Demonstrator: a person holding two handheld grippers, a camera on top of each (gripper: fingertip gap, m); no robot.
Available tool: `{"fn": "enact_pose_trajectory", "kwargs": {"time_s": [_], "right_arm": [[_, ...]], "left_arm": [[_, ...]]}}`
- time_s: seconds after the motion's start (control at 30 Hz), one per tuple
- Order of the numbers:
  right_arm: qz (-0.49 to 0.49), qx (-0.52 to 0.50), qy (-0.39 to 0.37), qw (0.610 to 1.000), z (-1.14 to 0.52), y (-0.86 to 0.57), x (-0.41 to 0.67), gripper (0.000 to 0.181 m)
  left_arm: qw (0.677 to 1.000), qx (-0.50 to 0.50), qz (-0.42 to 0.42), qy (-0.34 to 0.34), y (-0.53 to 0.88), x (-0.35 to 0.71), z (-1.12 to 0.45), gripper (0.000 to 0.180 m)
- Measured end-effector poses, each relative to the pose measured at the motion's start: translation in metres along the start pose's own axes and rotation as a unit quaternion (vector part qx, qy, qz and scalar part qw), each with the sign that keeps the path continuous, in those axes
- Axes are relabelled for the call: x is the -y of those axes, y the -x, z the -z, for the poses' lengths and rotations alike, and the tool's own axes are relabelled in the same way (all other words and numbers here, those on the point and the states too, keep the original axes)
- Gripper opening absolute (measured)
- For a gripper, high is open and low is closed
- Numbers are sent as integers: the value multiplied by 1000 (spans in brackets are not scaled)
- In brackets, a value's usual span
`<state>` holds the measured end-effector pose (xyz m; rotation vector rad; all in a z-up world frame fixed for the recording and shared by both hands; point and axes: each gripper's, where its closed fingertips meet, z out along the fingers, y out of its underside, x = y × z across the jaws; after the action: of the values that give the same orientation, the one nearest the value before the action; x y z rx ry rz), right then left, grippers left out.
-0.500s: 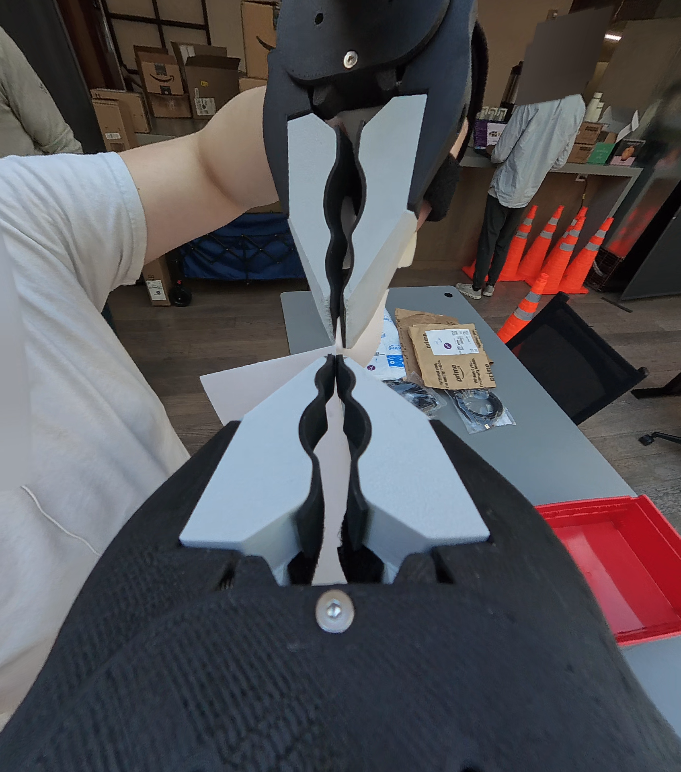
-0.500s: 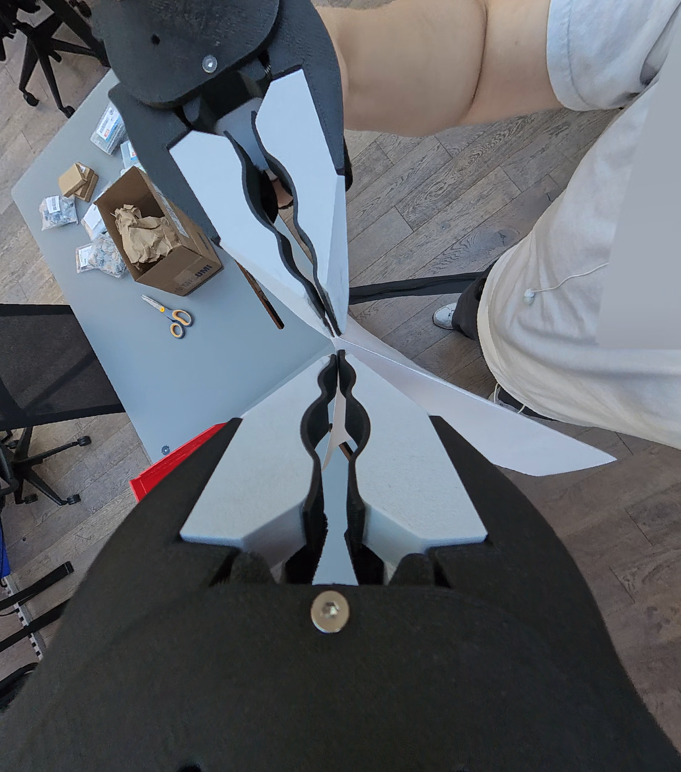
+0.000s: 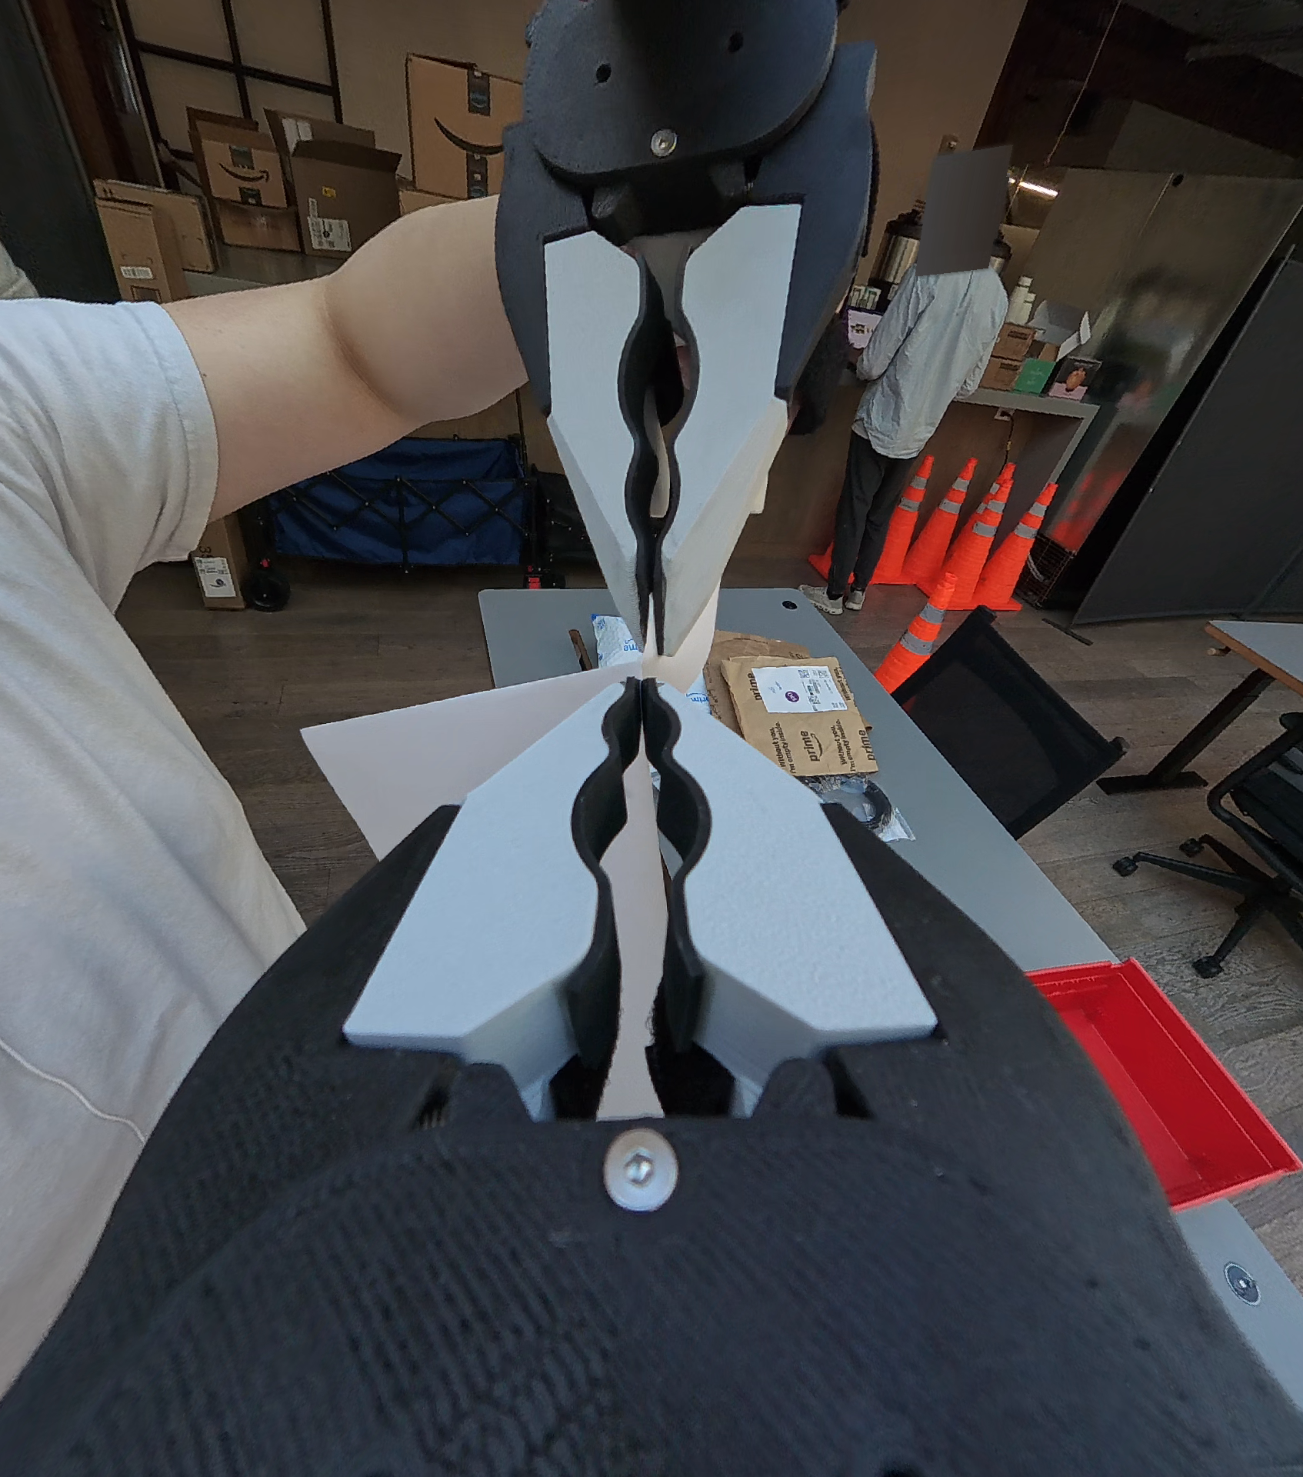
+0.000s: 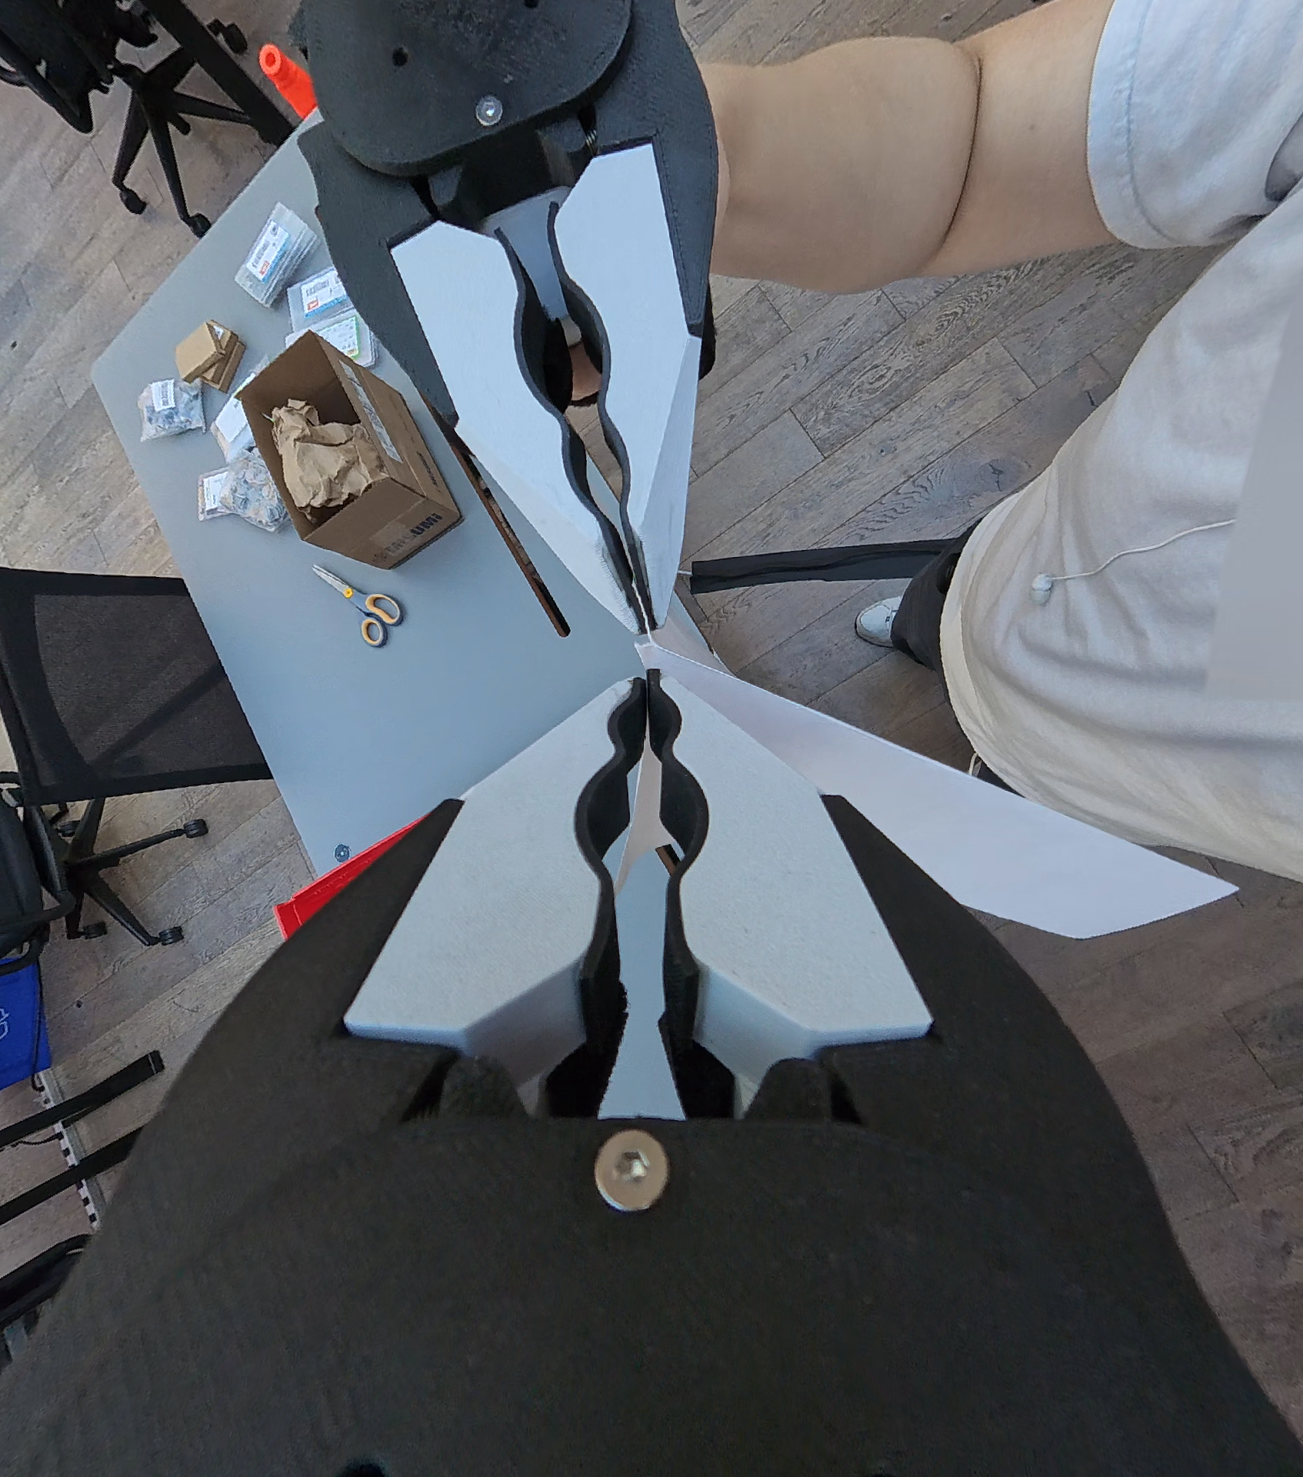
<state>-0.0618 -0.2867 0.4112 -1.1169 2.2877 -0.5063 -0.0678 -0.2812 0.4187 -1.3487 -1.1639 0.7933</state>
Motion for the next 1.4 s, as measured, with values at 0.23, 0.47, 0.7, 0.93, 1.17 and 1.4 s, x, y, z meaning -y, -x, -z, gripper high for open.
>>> {"fn": "enact_pose_trajectory", "kwargs": {"time_s": [0.23, 0.47, 0.7, 0.93, 1.17, 1.4], "right_arm": [[3, 12, -1, 1000, 4, 0, 4, 0], [5, 17, 0, 1000, 6, -1, 6, 0], [12, 25, -8, 1000, 11, 1, 8, 0], [16, 29, -2, 999, 11, 6, 8, 0], [14, 32, -1, 999, 13, 10, 8, 0], [-18, 16, 22, 999, 2, 6, 8, 0]], "left_arm": [[1000, -10, 9, -6, 2, 4, 3, 0], [1000, -20, 17, -7, 5, 6, 6, 0], [999, -24, 15, -17, 3, 9, 13, 0], [999, -23, 18, -17, 0, 10, 17, 0], [999, -16, 26, -20, -3, 12, 18, 0], [996, 83, 15, 29, 4, 2, 7, 25]]}}
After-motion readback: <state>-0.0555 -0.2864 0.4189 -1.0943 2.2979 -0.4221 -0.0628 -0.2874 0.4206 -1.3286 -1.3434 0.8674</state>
